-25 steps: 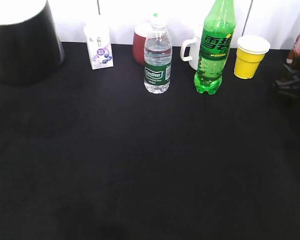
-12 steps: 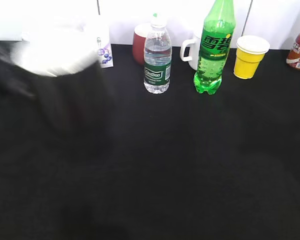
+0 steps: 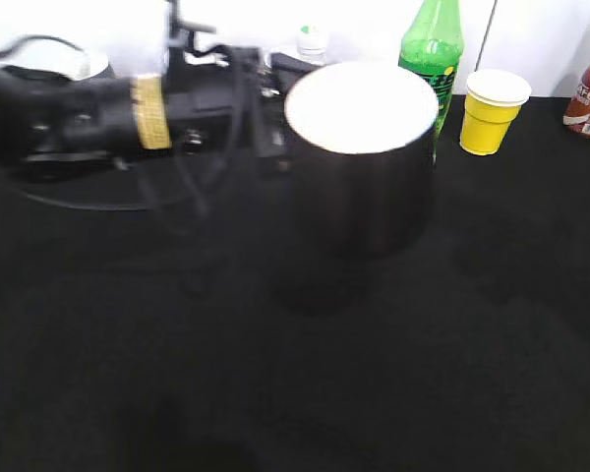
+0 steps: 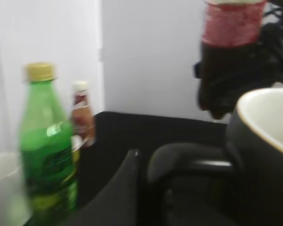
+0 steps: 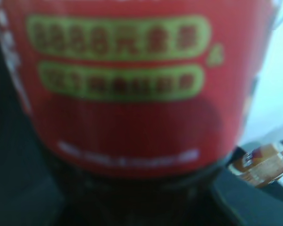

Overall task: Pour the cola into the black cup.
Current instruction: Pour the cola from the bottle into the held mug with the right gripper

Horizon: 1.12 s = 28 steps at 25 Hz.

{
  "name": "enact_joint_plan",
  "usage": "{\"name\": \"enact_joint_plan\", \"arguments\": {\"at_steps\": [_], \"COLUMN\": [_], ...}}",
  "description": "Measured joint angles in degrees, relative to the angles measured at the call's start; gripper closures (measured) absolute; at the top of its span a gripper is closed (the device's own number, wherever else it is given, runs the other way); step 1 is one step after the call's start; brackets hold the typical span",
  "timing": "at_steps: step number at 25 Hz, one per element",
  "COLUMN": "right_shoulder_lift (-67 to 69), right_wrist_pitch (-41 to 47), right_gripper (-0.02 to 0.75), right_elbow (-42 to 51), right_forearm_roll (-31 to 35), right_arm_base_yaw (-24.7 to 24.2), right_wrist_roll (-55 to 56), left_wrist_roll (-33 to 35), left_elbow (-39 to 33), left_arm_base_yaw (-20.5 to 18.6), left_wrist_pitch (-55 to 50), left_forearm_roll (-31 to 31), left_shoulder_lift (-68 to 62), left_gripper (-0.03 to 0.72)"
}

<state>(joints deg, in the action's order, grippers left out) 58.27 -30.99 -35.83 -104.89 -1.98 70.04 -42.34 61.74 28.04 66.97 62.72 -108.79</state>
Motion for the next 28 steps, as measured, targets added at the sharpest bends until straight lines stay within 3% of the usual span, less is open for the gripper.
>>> {"name": "enact_joint_plan", "arguments": {"at_steps": [3,10,17,28], "right_shoulder_lift": [3.15,3.27,3.27,3.27], "right_wrist_pitch": [2.46,2.56,4.78,7.95], "right_gripper": [0.363,0.363,0.363,0.363], "right_elbow": [-0.12,-4.57,-4.57,-4.57], "right_forearm_roll": [0.0,0.0,0.0,0.0], "right_arm_base_yaw": [0.0,0.0,0.07,0.07], "right_wrist_roll": [-7.73,-12.69,-25.11,-34.87], "left_wrist_roll": [-0.04,-0.17,-4.64,-6.47], "left_elbow": [1.02,3.43,10.71,13.39], "left_arm_base_yaw": [0.19,0.19,0.19,0.23], "left_wrist_pitch": [0.0,-0.1,0.08,0.47], "left_forearm_roll": [0.31,3.04,12.04,9.6], "left_shoulder_lift": [-1.14,-6.29,-6.41,-7.57], "left_gripper": [0.647,0.647,0.647,0.647]}}
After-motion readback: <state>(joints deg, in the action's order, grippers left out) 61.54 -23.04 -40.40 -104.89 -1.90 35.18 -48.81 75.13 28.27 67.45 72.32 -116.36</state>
